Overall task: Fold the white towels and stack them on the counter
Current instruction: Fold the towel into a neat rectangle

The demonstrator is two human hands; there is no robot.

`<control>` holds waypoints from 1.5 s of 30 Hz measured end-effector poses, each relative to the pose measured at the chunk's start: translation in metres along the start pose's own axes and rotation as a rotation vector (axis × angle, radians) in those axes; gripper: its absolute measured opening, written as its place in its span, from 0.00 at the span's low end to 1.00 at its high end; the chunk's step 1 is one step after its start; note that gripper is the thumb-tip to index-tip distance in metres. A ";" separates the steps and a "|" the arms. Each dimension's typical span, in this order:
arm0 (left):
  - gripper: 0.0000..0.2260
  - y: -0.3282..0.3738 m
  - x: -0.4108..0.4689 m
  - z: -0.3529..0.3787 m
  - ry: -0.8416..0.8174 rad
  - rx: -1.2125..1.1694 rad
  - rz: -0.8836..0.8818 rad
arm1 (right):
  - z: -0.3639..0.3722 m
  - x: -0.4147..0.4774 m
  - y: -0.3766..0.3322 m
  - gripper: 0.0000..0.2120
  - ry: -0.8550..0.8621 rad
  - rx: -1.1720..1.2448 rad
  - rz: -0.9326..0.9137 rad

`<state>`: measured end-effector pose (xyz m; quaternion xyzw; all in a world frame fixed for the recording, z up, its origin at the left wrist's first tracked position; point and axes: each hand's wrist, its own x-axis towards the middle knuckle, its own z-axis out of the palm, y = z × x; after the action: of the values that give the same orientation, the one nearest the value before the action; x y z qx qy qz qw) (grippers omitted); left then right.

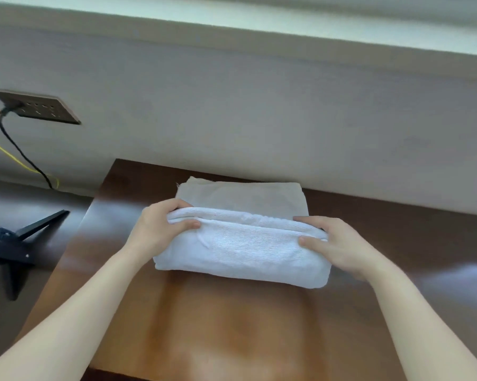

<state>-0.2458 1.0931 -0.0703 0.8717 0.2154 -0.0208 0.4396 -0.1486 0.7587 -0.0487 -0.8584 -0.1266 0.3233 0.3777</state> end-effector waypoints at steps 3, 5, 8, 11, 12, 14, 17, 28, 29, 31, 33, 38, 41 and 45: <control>0.07 0.003 0.018 0.010 0.099 -0.126 -0.081 | -0.011 0.023 0.005 0.14 0.161 0.077 0.001; 0.07 0.006 0.027 0.013 0.154 -0.216 -0.103 | -0.016 0.036 0.006 0.11 0.232 0.151 -0.001; 0.07 0.010 0.043 0.015 0.191 -0.264 -0.127 | -0.022 0.055 0.008 0.09 0.251 0.286 0.009; 0.06 0.011 0.061 0.012 0.187 -0.290 -0.141 | -0.027 0.075 0.003 0.07 0.251 0.415 0.061; 0.06 0.010 0.068 0.012 0.184 -0.287 -0.142 | -0.029 0.083 0.000 0.07 0.252 0.445 0.084; 0.05 0.010 0.083 0.015 0.187 -0.276 -0.148 | -0.031 0.100 -0.005 0.12 0.259 0.493 0.138; 0.06 0.008 0.105 0.019 0.209 -0.251 -0.162 | -0.032 0.122 -0.009 0.19 0.334 0.536 0.224; 0.06 0.000 0.137 0.030 0.154 -0.148 -0.169 | -0.011 0.083 -0.006 0.22 0.316 0.536 0.254; 0.06 -0.001 0.139 0.030 0.150 -0.138 -0.175 | -0.008 0.085 -0.004 0.20 0.313 0.492 0.270; 0.07 -0.004 0.142 0.032 0.147 -0.116 -0.189 | -0.003 0.094 -0.002 0.16 0.345 0.369 0.291; 0.08 -0.010 0.143 0.034 0.168 -0.133 -0.207 | 0.000 0.104 -0.002 0.17 0.385 0.269 0.311; 0.13 -0.016 0.142 0.027 0.168 -0.260 -0.333 | 0.005 0.123 0.005 0.22 0.380 0.142 0.356; 0.20 -0.014 0.134 0.013 0.078 -0.456 -0.501 | 0.005 0.127 0.009 0.24 0.390 0.134 0.370; 0.20 -0.019 0.116 0.009 -0.019 -0.453 -0.375 | 0.007 0.129 0.011 0.20 0.416 0.217 0.357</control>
<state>-0.1471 1.1376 -0.1166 0.6962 0.3678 -0.0612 0.6135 -0.0555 0.8143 -0.1194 -0.8695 0.1417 0.2134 0.4224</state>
